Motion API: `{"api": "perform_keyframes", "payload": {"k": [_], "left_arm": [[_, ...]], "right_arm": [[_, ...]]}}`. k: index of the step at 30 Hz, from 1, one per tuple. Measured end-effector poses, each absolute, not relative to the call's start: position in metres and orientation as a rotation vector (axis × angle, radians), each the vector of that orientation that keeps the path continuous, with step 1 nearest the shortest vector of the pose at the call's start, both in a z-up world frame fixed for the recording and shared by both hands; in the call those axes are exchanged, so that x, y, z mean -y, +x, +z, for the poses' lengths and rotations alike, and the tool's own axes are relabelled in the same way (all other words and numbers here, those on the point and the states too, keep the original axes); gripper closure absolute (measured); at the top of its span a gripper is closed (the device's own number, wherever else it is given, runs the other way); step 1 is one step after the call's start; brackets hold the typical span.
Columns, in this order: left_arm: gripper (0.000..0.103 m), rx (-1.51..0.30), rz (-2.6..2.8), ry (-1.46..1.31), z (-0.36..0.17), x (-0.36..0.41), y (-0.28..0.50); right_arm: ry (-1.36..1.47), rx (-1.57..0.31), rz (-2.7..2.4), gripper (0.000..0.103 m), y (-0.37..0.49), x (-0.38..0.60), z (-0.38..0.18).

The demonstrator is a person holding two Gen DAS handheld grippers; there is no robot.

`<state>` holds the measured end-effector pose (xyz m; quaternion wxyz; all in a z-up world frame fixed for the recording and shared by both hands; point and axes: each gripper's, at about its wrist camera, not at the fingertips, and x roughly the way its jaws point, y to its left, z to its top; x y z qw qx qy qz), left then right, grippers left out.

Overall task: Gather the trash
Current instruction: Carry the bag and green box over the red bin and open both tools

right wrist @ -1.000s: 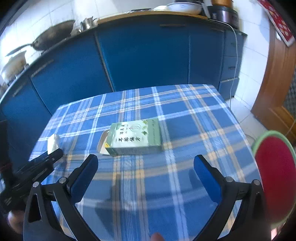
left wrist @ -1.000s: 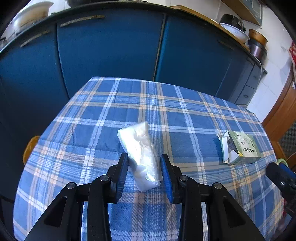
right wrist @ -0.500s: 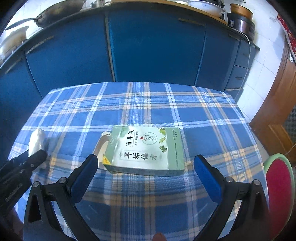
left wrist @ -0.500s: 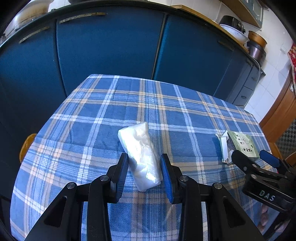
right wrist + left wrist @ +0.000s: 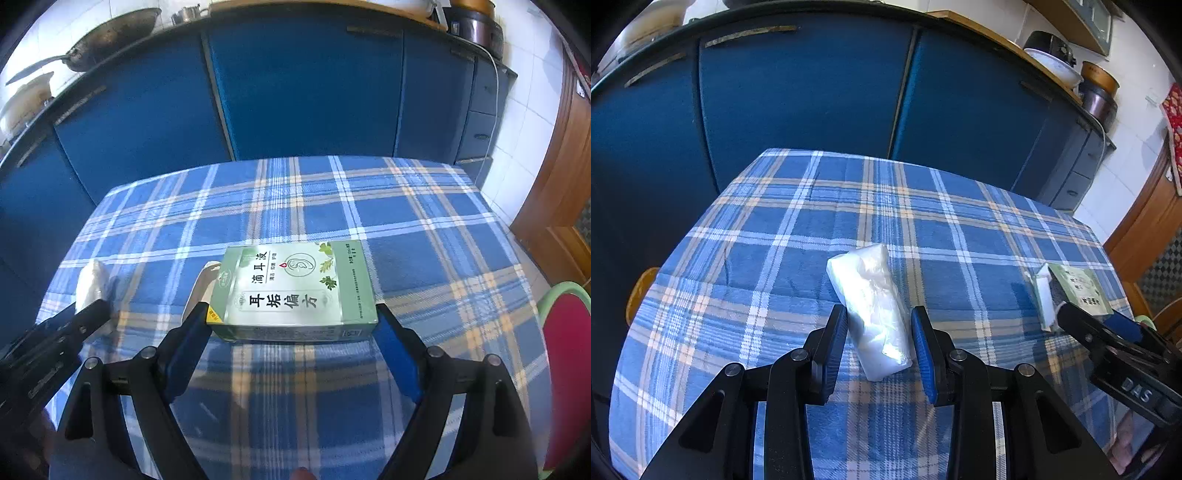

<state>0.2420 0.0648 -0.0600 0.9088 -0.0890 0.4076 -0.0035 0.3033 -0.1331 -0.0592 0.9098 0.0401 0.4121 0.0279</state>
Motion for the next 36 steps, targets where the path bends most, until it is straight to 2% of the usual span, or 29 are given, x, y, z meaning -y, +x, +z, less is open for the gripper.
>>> {"api": "perform_keyframes", "payload": {"k": [17, 36], "left_arm": [[0.066, -0.780, -0.067, -0.145, -0.032, -0.043, 0.220], [0.066, -0.738, -0.283, -0.089, 0.014, 0.038, 0.170]], "right_arm": [[0.203, -0.776, 0.036, 0.016, 0.220, 0.181, -0.026], [0.342, -0.686, -0.106, 0.016, 0.134, 0.267, -0.007]]}}
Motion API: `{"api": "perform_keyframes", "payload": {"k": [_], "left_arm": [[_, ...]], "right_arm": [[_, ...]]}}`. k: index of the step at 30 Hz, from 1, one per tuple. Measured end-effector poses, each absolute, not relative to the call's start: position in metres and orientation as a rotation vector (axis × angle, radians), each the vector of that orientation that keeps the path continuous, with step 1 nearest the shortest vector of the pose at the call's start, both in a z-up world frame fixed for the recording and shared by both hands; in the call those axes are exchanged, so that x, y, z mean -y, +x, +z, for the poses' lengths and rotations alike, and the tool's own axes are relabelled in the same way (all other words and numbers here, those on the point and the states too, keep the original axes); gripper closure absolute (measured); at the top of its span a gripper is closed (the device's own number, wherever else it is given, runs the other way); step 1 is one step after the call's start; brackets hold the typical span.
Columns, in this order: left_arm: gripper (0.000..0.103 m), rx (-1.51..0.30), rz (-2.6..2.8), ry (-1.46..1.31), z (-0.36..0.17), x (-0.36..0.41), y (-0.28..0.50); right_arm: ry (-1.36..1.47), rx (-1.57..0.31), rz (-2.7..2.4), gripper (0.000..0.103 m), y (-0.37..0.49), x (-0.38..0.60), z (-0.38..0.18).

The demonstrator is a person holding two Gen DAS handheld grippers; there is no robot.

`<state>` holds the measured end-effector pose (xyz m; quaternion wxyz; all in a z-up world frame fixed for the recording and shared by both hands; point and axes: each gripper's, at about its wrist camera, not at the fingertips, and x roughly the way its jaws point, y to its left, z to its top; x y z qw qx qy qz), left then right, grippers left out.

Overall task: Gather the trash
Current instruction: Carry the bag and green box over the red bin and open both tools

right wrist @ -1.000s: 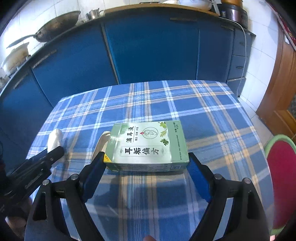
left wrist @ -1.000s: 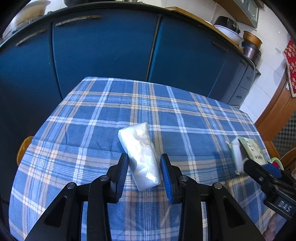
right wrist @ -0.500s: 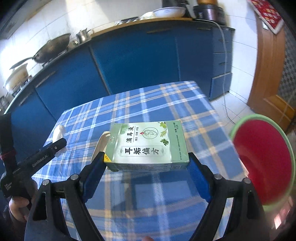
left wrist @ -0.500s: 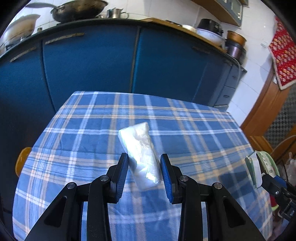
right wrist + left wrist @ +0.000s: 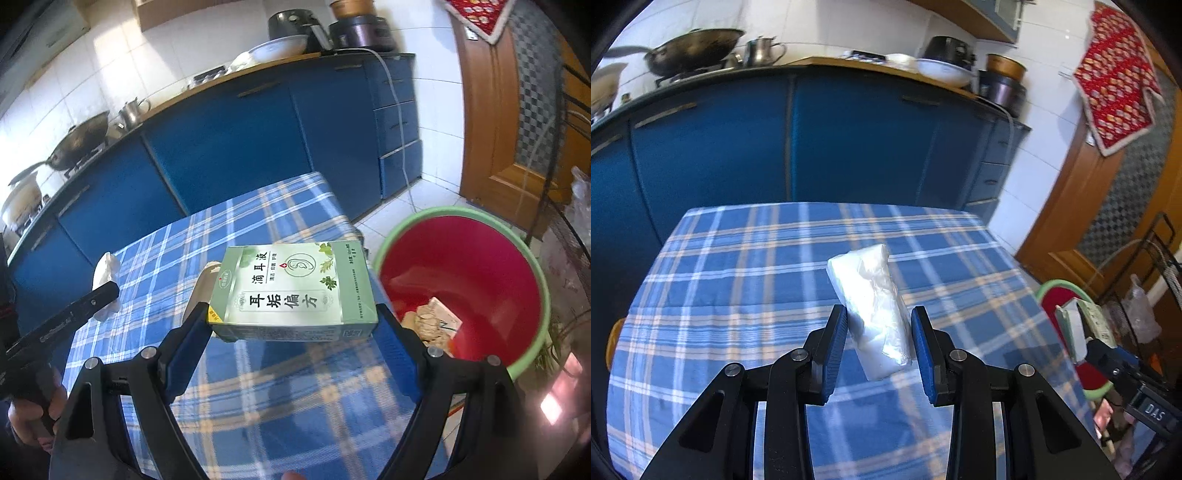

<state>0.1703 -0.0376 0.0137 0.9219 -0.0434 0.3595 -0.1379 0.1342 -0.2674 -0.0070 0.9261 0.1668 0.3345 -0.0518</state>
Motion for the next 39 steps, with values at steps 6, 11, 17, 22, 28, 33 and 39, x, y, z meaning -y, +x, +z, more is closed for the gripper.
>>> {"api": "perform_keyframes", "payload": {"k": [6, 11, 17, 22, 28, 33, 39], "left_arm": [[0.066, -0.749, -0.362, -0.067, 0.020, 0.071, 0.161], [0.066, -0.757, -0.417, -0.034, 0.021, 0.104, 0.157], [0.066, -0.783, -0.497, -0.014, 0.017, 0.144, 0.160], [0.066, -0.794, -0.568, 0.028, 0.012, 0.183, 0.160], [0.066, -0.810, -0.629, 0.073, 0.007, 0.222, 0.161], [0.066, -0.821, -0.671, 0.113, 0.001, 0.254, 0.160], [0.066, -0.842, -0.701, 0.146, -0.009, 0.279, 0.161]], "right_arm": [[0.382, -0.671, -0.154, 0.016, 0.117, 0.294, -0.006], [0.412, -0.664, -0.197, 0.016, 0.105, 0.317, -0.007], [0.452, -0.659, -0.242, 0.016, 0.097, 0.344, -0.014], [0.499, -0.666, -0.284, 0.016, 0.093, 0.371, -0.025], [0.552, -0.678, -0.321, 0.016, 0.092, 0.401, -0.040], [0.572, -0.709, -0.344, 0.016, 0.097, 0.423, -0.053], [0.595, -0.725, -0.351, 0.015, 0.102, 0.438, -0.064]]}}
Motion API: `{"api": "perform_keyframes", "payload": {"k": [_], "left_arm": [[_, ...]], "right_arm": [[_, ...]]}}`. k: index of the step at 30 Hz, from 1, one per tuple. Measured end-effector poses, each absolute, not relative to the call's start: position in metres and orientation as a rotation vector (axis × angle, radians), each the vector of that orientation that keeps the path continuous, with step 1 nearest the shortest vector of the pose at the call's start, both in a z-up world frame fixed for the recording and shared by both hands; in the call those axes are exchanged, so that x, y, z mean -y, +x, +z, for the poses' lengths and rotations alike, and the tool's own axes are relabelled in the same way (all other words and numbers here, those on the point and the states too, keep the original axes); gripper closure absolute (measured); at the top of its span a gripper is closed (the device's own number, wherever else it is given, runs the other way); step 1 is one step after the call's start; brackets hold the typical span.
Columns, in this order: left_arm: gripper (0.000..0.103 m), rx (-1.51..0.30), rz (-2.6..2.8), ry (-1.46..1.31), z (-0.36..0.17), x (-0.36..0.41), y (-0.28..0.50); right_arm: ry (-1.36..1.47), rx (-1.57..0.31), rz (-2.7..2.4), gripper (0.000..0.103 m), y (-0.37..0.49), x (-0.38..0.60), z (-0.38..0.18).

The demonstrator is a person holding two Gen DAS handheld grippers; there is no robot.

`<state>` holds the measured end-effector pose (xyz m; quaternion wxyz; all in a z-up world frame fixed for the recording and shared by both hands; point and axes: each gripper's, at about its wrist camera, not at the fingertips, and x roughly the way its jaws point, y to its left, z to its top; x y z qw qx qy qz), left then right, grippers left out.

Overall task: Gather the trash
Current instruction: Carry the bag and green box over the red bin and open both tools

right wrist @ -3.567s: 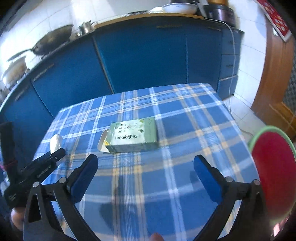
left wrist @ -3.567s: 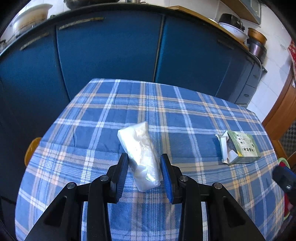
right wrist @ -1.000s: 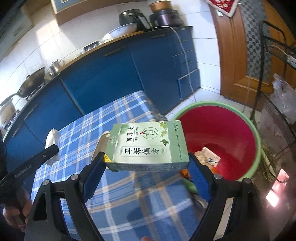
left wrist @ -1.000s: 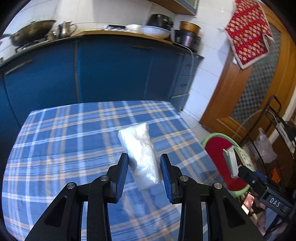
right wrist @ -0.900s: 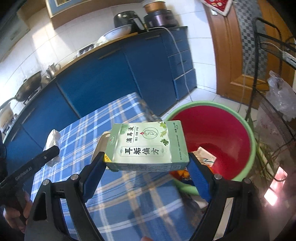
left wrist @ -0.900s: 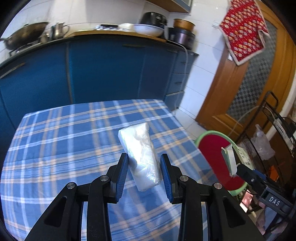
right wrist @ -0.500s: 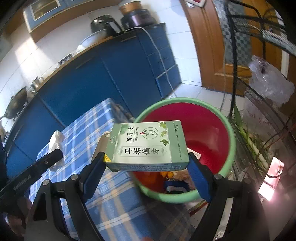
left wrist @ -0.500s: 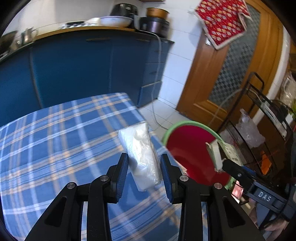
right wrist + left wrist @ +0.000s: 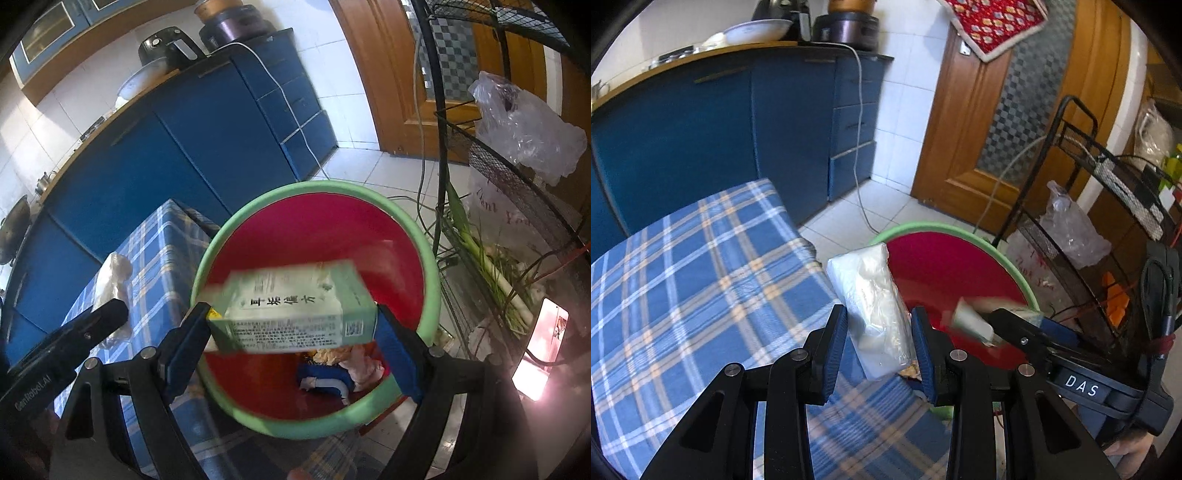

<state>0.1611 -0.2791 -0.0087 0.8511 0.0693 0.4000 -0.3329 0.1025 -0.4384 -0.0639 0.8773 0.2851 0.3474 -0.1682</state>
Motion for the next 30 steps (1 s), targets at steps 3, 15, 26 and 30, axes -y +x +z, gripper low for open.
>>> {"api": "perform_keyframes", "payload": {"k": [3, 15, 26, 30], "left_arm": [[0.066, -0.854, -0.713, 0.154, -0.014, 0.288, 0.162], [0.066, -0.904, -0.726, 0.185, -0.035, 0.304, 0.166], [0.046, -0.874, -0.726, 0.204, -0.027, 0.306, 0.155], [0.045, -0.865, -0.700, 0.188, -0.020, 0.297, 0.152]], "right_arm": [[0.598, -0.724, -0.338, 0.014, 0.104, 0.442, -0.069], [0.616, -0.655, -0.357, 0.011, 0.088, 0.455, -0.063], [0.605, -0.634, -0.364, 0.011, 0.075, 0.454, -0.055], [0.593, -0.628, -0.349, 0.011, 0.072, 0.447, -0.051]]}}
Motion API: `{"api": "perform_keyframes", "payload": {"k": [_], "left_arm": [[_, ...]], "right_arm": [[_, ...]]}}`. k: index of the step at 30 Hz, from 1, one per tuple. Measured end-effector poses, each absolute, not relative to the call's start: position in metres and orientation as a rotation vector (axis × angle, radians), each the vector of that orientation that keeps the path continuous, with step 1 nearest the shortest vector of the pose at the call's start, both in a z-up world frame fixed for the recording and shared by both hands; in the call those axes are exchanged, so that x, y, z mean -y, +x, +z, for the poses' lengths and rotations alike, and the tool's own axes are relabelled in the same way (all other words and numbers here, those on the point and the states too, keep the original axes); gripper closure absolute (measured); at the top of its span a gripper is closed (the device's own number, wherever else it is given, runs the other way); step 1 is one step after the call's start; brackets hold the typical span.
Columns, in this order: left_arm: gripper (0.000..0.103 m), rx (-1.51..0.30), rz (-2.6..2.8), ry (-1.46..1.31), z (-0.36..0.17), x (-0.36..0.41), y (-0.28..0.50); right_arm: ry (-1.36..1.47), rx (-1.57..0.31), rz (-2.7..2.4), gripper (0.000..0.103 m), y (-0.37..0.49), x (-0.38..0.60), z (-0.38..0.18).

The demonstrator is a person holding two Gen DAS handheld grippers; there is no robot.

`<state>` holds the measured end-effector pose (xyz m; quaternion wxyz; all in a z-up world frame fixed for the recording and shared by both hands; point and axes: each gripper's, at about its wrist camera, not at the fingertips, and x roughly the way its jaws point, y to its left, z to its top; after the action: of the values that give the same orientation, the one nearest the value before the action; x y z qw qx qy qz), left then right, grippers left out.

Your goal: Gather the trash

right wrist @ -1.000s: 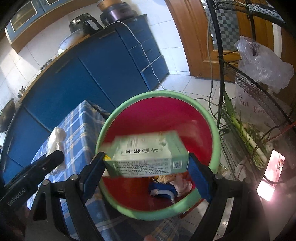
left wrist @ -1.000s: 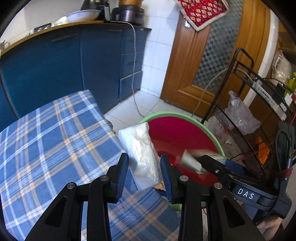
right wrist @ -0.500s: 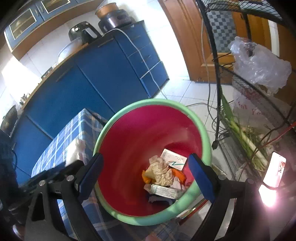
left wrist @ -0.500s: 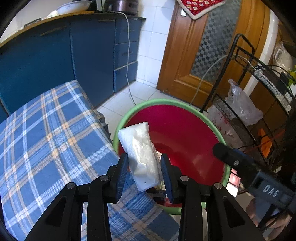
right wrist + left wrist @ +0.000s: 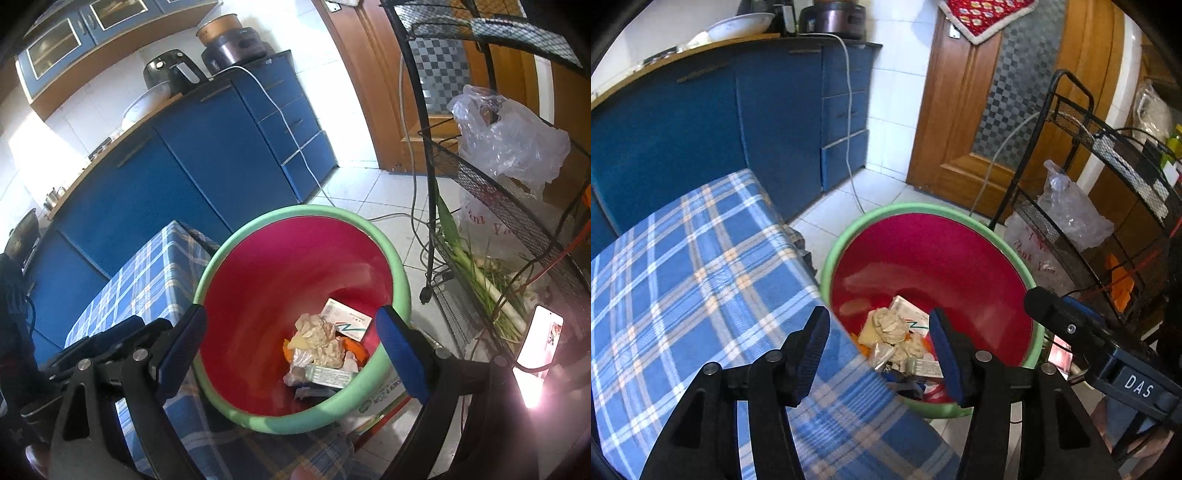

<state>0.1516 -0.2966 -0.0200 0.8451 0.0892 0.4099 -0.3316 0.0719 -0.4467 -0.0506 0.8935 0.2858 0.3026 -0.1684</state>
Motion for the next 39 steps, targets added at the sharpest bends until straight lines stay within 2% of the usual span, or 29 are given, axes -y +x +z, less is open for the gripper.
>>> {"api": "perform_keyframes", "payload": {"k": [15, 29, 37, 39], "left_arm": [[0.044, -0.804, -0.563, 0.140, 0.015, 0.225, 0.127], [0.043, -0.723, -0.365, 0.049, 0.049, 0.115, 0.086], [0.038, -0.679, -0.277, 0.007, 0.063, 0.068, 0.056], [0.031, -0.668, -0.264, 0.004, 0.065, 0.062, 0.048]], "right_arm": [[0.538, -0.577, -0.252, 0.011, 0.049, 0.393, -0.014], [0.412, -0.556, -0.145, 0.011, 0.028, 0.312, 0.027], [0.339, -0.553, -0.112, 0.006, 0.019, 0.273, 0.035], [0.314, -0.545, -0.114, 0.005, 0.016, 0.264, 0.038]]}}
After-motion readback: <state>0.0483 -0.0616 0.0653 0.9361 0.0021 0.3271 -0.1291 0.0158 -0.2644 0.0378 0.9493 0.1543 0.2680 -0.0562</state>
